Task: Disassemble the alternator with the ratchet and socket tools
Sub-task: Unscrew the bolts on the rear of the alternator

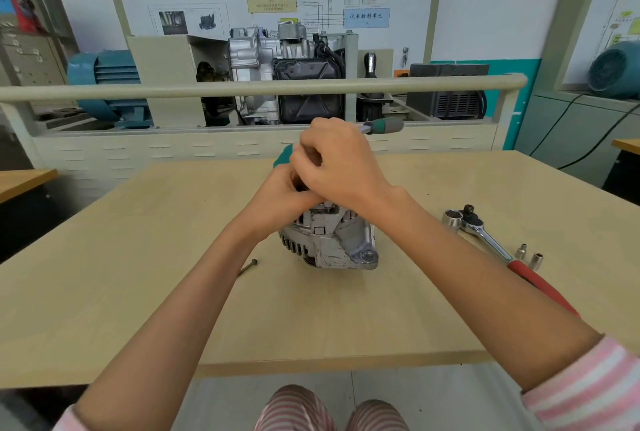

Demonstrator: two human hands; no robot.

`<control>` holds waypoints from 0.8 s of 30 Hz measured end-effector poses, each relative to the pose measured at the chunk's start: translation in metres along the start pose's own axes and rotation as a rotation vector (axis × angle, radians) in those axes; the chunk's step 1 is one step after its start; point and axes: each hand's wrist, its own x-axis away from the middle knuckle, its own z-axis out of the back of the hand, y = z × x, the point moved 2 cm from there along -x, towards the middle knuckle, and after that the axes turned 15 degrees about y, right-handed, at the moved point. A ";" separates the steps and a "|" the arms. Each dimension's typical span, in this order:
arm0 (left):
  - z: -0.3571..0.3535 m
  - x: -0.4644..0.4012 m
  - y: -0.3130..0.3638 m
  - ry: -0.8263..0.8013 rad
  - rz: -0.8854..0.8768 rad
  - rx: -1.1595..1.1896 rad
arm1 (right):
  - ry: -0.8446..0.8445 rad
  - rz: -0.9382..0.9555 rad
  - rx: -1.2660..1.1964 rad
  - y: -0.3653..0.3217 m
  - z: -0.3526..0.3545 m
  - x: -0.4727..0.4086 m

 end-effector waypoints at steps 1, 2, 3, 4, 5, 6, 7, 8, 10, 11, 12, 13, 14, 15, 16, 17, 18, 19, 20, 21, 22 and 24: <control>0.000 0.000 0.000 0.001 -0.008 -0.005 | -0.003 0.015 -0.007 -0.001 0.000 0.001; 0.000 -0.001 0.001 0.002 -0.012 -0.014 | -0.007 0.028 0.035 -0.002 -0.002 0.001; -0.001 -0.001 0.001 0.006 -0.010 -0.019 | -0.007 0.037 0.163 -0.003 -0.005 0.001; -0.003 -0.002 0.000 0.015 -0.007 -0.021 | -0.007 0.024 0.354 -0.006 -0.008 0.001; -0.004 -0.002 0.000 0.029 -0.003 -0.029 | -0.013 -0.017 0.538 -0.008 -0.011 0.001; -0.005 -0.002 0.000 0.048 -0.001 -0.051 | -0.028 -0.061 0.654 -0.011 -0.013 0.001; -0.006 -0.002 0.000 0.062 0.004 -0.073 | -0.033 -0.077 0.688 -0.013 -0.014 0.000; -0.006 -0.002 -0.001 0.060 0.009 -0.082 | -0.031 -0.068 0.665 -0.014 -0.014 0.000; -0.004 -0.001 -0.001 0.029 0.014 -0.055 | -0.014 -0.040 0.533 -0.009 -0.010 0.000; -0.003 0.000 -0.001 0.015 0.019 -0.034 | -0.013 -0.034 0.449 -0.005 -0.007 0.000; -0.002 0.001 -0.001 0.002 0.024 -0.018 | -0.015 -0.031 0.362 -0.003 -0.004 -0.001; -0.001 0.001 -0.001 -0.009 0.024 -0.009 | -0.016 -0.028 0.275 -0.001 -0.003 -0.001; -0.001 0.001 -0.001 -0.015 0.018 -0.002 | -0.017 -0.022 0.192 -0.001 -0.002 -0.001; 0.000 0.001 -0.001 -0.013 0.011 0.005 | -0.013 -0.017 0.119 -0.001 -0.001 -0.001; 0.000 0.001 -0.002 -0.006 0.007 0.013 | -0.004 -0.012 0.060 -0.001 0.000 -0.001; 0.000 0.001 -0.001 0.003 0.002 0.018 | 0.008 -0.005 0.019 0.000 0.001 -0.001; 0.000 0.000 -0.001 0.012 -0.006 0.020 | 0.025 0.003 -0.005 -0.001 0.001 0.000; -0.001 0.000 0.000 0.020 -0.014 0.020 | 0.037 0.008 0.015 -0.001 0.000 0.001; -0.001 0.000 0.000 0.028 -0.023 0.015 | 0.045 0.013 0.113 -0.003 -0.003 0.002; -0.003 0.000 0.000 0.038 -0.027 0.004 | 0.046 0.007 0.285 -0.005 -0.007 0.003; -0.004 -0.001 0.000 0.048 -0.025 -0.011 | 0.032 -0.020 0.475 -0.007 -0.011 0.002; -0.005 0.000 0.000 0.063 -0.001 -0.034 | -0.002 -0.090 0.670 -0.010 -0.013 0.002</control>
